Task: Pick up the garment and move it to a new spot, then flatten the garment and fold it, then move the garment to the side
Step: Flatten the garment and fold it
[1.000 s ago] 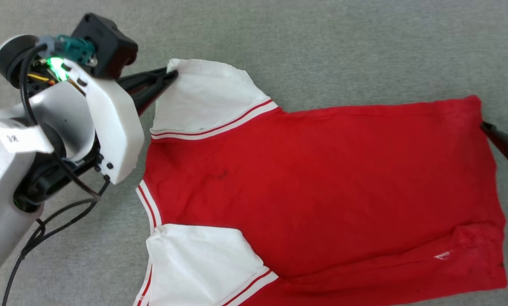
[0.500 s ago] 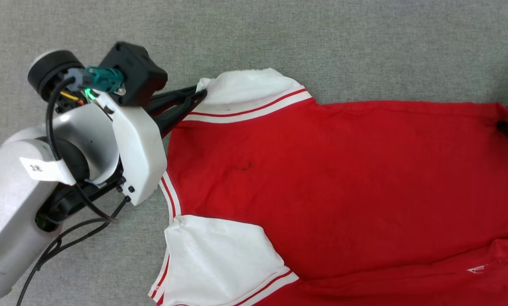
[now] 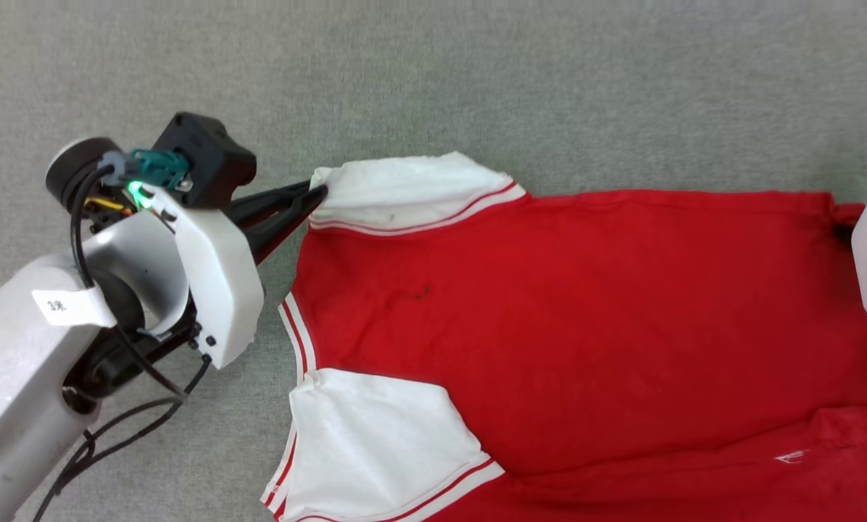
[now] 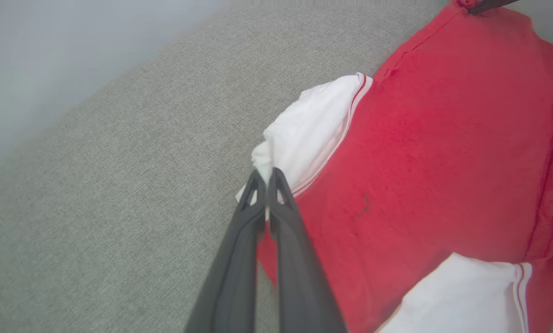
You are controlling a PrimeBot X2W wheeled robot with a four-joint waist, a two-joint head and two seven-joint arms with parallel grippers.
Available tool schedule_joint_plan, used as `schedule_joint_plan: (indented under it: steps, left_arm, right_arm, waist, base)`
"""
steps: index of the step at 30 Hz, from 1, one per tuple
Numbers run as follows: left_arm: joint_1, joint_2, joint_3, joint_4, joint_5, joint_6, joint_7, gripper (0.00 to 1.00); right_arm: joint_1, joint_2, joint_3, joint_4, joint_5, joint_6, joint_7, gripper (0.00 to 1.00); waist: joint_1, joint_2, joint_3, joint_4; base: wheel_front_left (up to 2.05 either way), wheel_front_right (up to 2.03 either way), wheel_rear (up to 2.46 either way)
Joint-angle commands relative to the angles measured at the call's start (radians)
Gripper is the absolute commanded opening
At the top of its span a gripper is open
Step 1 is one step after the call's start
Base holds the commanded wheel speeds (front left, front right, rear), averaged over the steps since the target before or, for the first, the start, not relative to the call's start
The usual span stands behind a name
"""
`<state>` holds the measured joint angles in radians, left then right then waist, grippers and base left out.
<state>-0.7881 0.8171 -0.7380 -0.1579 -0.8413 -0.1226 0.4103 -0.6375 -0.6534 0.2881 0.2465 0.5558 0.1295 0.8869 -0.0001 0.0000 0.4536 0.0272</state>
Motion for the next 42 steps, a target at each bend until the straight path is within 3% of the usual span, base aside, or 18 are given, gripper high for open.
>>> schedule_joint_plan:
  steps: [1, 9, 24, 33, 42]
  left_arm:
    - [0.016, 0.006, 0.004, 0.003, -0.005, 0.005, -0.009, 0.00]
    - [0.142, 0.044, 0.009, -0.018, -0.036, 0.053, -0.058, 0.00]
    - [0.471, 0.099, -0.042, -0.125, -0.101, 0.178, -0.159, 0.00]
    - [0.559, 0.091, -0.107, -0.086, -0.098, 0.172, -0.155, 0.00]
    - [0.572, 0.076, -0.140, -0.036, -0.105, 0.145, -0.136, 0.00]
  right_arm:
    - [0.017, 0.000, -0.003, 0.005, 0.006, 0.001, -0.008, 0.00]
    - [0.114, 0.010, -0.074, -0.026, 0.037, 0.001, -0.084, 0.00]
    - [0.508, 0.076, -0.252, -0.207, 0.067, 0.001, -0.147, 0.00]
    - [0.666, 0.078, -0.278, -0.260, 0.058, 0.001, -0.120, 0.00]
    - [0.702, 0.054, -0.250, -0.269, 0.034, 0.001, -0.119, 0.00]
  waist:
    - [0.0001, 0.0000, -0.031, -0.010]
    - [0.0001, 0.0000, -0.156, -0.029]
    - [0.0001, 0.0000, -0.288, -0.024]
    - [0.0001, 0.0000, -0.295, -0.007]
    - [0.0001, 0.0000, -0.288, -0.004]
  base:
    - [0.00, 0.00, 0.00]
    - [0.00, 0.00, 0.00]
    - [0.00, 0.00, 0.00]
    - [0.00, 0.00, 0.00]
    - [0.00, 0.00, 0.00]
